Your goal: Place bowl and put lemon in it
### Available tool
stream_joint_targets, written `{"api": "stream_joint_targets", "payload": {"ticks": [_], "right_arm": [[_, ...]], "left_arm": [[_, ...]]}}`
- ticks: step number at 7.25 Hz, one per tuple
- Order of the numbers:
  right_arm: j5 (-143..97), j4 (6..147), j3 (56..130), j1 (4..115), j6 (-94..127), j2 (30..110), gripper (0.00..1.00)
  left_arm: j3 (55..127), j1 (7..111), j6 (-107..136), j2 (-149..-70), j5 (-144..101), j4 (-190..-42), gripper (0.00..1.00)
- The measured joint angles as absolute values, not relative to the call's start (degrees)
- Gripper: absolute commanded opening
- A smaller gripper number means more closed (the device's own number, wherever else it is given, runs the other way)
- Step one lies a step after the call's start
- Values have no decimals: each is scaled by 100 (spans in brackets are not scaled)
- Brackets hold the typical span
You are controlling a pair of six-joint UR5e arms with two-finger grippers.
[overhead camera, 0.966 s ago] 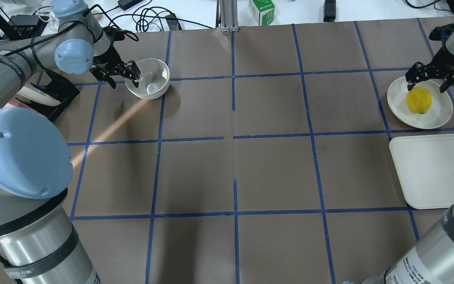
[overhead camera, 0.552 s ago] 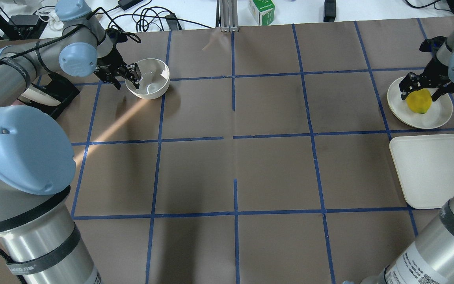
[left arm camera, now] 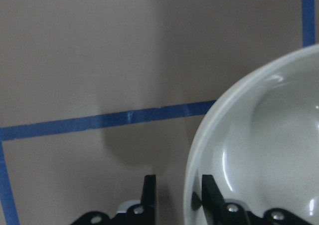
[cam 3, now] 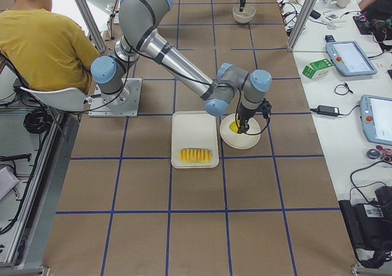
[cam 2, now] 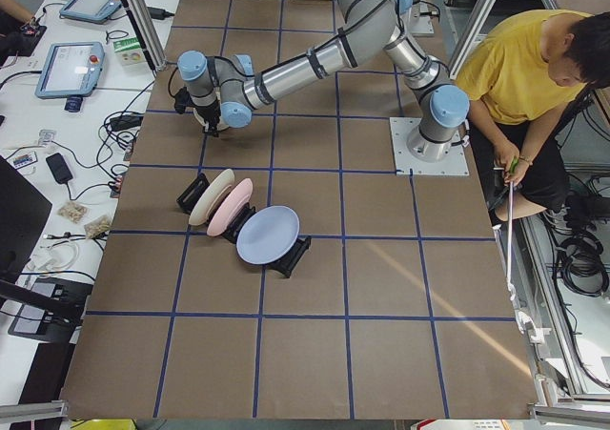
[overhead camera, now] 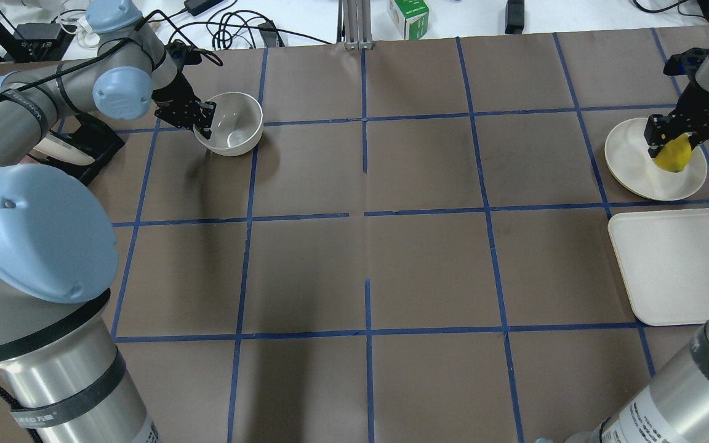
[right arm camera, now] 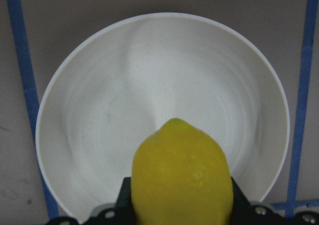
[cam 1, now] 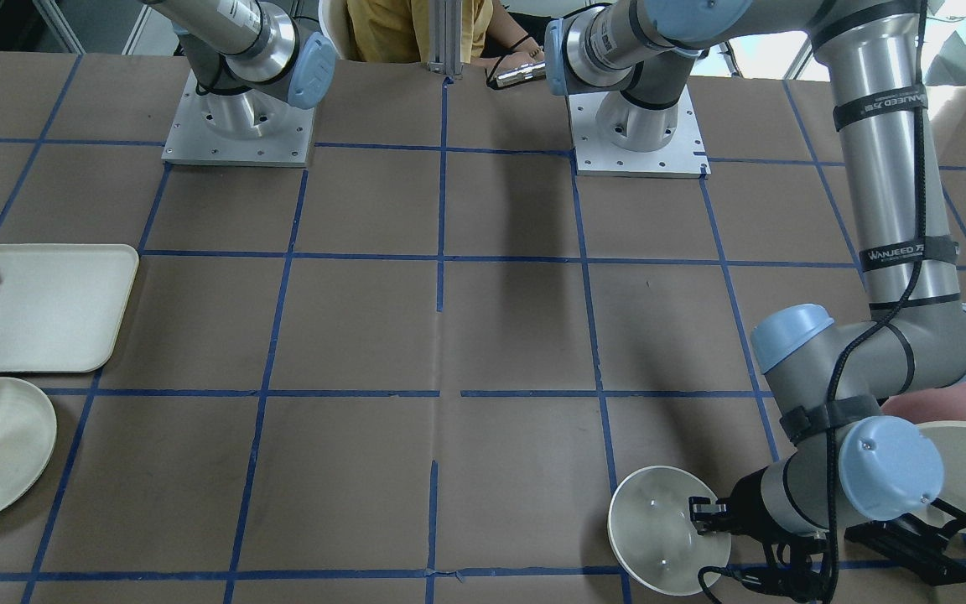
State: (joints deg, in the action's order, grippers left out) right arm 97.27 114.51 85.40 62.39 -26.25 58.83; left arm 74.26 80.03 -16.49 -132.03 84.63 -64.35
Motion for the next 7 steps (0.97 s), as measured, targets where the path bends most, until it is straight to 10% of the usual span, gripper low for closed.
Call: {"api": "stream_joint_targets", "payload": {"ticks": [7], "right_arm": [[9722,10148,8533,7496,-1144,7070,0]], "left_arm": [[7922,9398,10,-12268,7994,-6964,0]]}}
